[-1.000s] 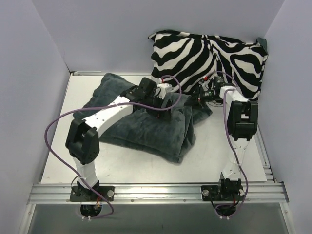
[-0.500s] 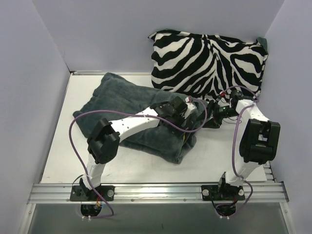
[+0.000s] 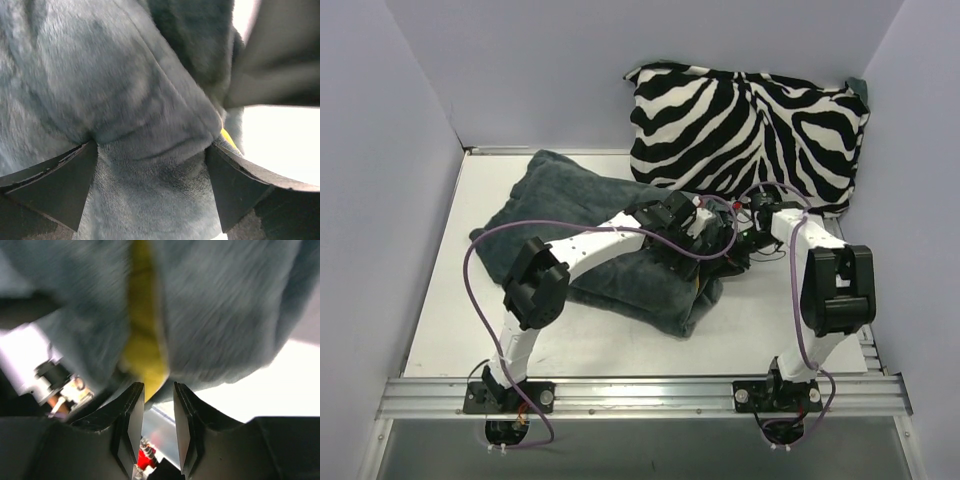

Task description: Put the pillow into the pillowcase

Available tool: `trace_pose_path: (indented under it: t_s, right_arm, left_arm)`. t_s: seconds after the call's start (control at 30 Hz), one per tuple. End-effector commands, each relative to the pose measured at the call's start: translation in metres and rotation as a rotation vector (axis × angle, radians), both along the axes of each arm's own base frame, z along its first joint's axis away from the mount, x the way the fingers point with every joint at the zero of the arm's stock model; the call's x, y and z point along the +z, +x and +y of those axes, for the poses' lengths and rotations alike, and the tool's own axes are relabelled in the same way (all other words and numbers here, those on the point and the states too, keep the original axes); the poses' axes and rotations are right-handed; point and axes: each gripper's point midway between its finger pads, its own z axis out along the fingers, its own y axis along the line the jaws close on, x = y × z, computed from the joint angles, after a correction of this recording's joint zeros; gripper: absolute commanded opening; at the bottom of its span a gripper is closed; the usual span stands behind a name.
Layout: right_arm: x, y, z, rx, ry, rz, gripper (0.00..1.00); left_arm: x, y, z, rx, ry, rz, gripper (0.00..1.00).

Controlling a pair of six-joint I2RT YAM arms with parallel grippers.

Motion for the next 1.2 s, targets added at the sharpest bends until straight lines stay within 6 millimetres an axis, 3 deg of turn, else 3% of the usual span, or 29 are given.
trace_pose_path:
  t_s: [0.0,0.07,0.23,0.47,0.67,0.7,0.73,0.8,0.87,0.93,0.97,1.0,1.1,1.13,1.17]
  right_arm:
    - [-0.034,-0.001,-0.017,-0.036,-0.163,0.064,0.30]
    - [-0.044,-0.002,-0.019,-0.043,-0.168,0.103,0.26]
    - [-0.050,0.000,-0.020,-0.049,-0.179,0.125,0.22]
    - [-0.073,0.001,-0.027,-0.052,-0.213,0.196,0.28]
    - [-0.085,-0.004,-0.031,-0.055,-0.234,0.244,0.35]
    - [-0.085,-0.004,-0.031,-0.056,-0.234,0.246,0.35]
    - [-0.085,-0.006,-0.031,-0.053,-0.237,0.246,0.36]
    - [-0.084,-0.006,-0.032,-0.050,-0.240,0.240,0.38]
    - [-0.081,-0.006,-0.032,-0.049,-0.239,0.231,0.41]
    - [-0.073,-0.004,-0.030,-0.039,-0.221,0.208,0.41]
    - [-0.068,-0.001,-0.028,-0.034,-0.207,0.187,0.41]
    - [-0.062,0.002,-0.026,-0.032,-0.191,0.167,0.41]
    - [-0.031,0.012,-0.014,-0.040,-0.109,0.076,0.41]
    - [-0.017,0.018,-0.010,-0.062,-0.078,0.030,0.41]
    - [-0.008,0.019,-0.005,-0.062,-0.058,0.008,0.40]
  left_arm:
    - [0.046,-0.011,-0.003,-0.026,-0.103,-0.033,0.97]
    - [0.057,-0.015,0.000,-0.015,-0.116,-0.048,0.97]
    - [0.050,-0.023,0.003,0.066,-0.036,-0.042,0.97]
    - [0.009,-0.011,-0.001,0.160,0.098,-0.105,0.97]
    - [-0.031,0.007,0.016,0.239,0.203,-0.110,0.97]
    - [-0.035,0.001,0.011,0.214,0.163,-0.049,0.86]
    - [-0.037,0.008,0.017,0.233,0.130,0.009,0.76]
    - [-0.046,0.004,0.019,0.210,0.075,0.104,0.52]
    - [-0.041,0.003,0.022,0.146,-0.006,0.194,0.18]
    - [-0.038,0.004,0.026,0.114,-0.066,0.240,0.00]
    - [-0.023,-0.001,0.024,0.067,-0.166,0.315,0.00]
    - [-0.023,-0.005,0.025,0.039,-0.209,0.337,0.00]
    - [0.006,-0.010,0.020,-0.054,-0.367,0.356,0.00]
    - [0.004,-0.015,0.022,-0.049,-0.386,0.387,0.00]
    - [0.017,-0.023,0.019,-0.079,-0.447,0.424,0.00]
